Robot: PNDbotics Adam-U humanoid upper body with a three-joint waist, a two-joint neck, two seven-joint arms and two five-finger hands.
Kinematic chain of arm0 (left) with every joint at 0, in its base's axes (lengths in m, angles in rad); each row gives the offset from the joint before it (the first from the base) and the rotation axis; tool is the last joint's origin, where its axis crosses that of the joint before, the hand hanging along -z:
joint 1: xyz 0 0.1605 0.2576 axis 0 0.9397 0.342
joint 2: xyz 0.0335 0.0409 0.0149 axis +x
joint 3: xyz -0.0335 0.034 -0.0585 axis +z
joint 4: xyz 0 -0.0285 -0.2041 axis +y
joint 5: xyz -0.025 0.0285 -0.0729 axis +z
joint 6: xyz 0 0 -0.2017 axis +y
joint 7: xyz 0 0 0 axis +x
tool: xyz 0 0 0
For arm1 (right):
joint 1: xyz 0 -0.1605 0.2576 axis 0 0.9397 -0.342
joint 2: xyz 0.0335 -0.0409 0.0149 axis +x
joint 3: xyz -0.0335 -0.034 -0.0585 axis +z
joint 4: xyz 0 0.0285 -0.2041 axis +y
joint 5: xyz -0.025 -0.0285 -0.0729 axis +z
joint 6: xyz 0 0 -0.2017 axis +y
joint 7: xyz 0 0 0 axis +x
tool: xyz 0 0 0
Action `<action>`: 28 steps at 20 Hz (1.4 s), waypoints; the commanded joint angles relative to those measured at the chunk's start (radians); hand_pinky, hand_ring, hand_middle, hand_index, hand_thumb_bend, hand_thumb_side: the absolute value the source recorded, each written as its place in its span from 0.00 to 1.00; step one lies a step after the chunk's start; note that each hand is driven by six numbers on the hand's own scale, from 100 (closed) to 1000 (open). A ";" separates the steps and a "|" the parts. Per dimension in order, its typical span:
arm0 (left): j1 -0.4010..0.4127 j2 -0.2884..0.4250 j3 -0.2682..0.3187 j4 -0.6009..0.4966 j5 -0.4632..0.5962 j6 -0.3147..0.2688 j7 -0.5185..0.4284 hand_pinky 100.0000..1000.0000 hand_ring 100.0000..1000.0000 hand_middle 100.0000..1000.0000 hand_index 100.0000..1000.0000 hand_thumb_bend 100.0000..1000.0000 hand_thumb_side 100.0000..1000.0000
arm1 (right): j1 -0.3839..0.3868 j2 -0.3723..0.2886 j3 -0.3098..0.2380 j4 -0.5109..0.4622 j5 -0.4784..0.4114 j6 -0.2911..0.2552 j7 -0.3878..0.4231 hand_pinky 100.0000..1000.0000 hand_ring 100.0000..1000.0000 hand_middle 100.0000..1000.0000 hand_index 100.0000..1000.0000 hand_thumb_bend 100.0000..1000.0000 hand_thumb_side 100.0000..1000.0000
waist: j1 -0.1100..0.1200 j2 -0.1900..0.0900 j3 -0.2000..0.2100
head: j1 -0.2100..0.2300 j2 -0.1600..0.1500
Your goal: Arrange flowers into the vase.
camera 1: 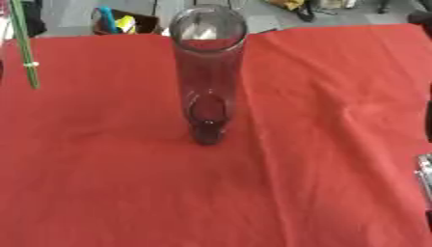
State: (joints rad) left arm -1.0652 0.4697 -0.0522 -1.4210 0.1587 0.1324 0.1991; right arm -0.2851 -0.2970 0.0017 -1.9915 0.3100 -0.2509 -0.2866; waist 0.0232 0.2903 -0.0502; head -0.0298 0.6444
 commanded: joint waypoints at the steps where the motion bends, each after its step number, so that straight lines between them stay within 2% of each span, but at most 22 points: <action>1: -0.041 0.004 -0.002 -0.028 0.039 -0.008 0.037 0.00 0.00 0.00 0.00 0.11 0.37 | -0.015 -0.025 0.002 -0.009 -0.011 -0.002 0.003 0.94 0.85 0.69 0.88 0.00 0.98 | 0.003 -0.024 -0.007 | 0.011 -0.044; 5: -0.063 -0.010 -0.007 -0.033 0.092 -0.006 0.067 0.00 0.00 0.00 0.00 0.11 0.38 | -0.018 -0.026 0.005 -0.009 -0.017 -0.004 0.008 0.95 0.85 0.69 0.88 0.00 0.98 | 0.009 -0.025 -0.017 | 0.022 -0.071; 11: -0.097 -0.032 -0.010 -0.034 0.128 -0.021 0.099 0.00 0.00 0.00 0.00 0.12 0.37 | -0.020 -0.027 0.011 -0.009 -0.027 -0.003 0.019 0.95 0.85 0.69 0.88 0.00 0.98 | 0.015 -0.028 -0.033 | 0.041 -0.065; 21: -0.158 -0.073 -0.003 -0.006 0.167 -0.087 0.154 0.00 0.00 0.00 0.00 0.12 0.37 | -0.032 -0.029 0.024 -0.009 -0.046 -0.008 0.042 0.95 0.85 0.69 0.88 0.00 0.98 | 0.027 -0.025 -0.066 | 0.076 -0.056; 22: -0.164 -0.075 -0.003 -0.003 0.170 -0.094 0.158 0.00 0.00 0.00 0.00 0.18 0.35 | -0.031 -0.029 0.025 -0.009 -0.047 -0.008 0.044 0.95 0.85 0.69 0.88 0.00 0.97 | 0.028 -0.025 -0.069 | 0.079 -0.054; 23: -0.170 -0.078 -0.003 -0.003 0.176 -0.104 0.161 0.00 0.00 0.00 0.00 0.12 0.37 | -0.031 -0.029 0.027 -0.009 -0.048 -0.007 0.047 0.95 0.86 0.69 0.88 0.00 0.98 | 0.030 -0.024 -0.072 | 0.082 -0.052; 28: -0.201 -0.089 0.000 0.005 0.188 -0.133 0.182 0.00 0.00 0.00 0.00 0.13 0.36 | -0.036 -0.031 0.037 -0.009 -0.055 -0.008 0.061 0.95 0.86 0.69 0.88 0.00 0.98 | 0.040 -0.021 -0.087 | 0.097 -0.051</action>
State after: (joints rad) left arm -1.2383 0.3719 -0.0612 -1.4081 0.3405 0.0099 0.3768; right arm -0.3084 -0.3051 0.0380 -1.9914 0.2626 -0.2573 -0.2316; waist 0.0679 0.2857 -0.1370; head 0.0610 0.5896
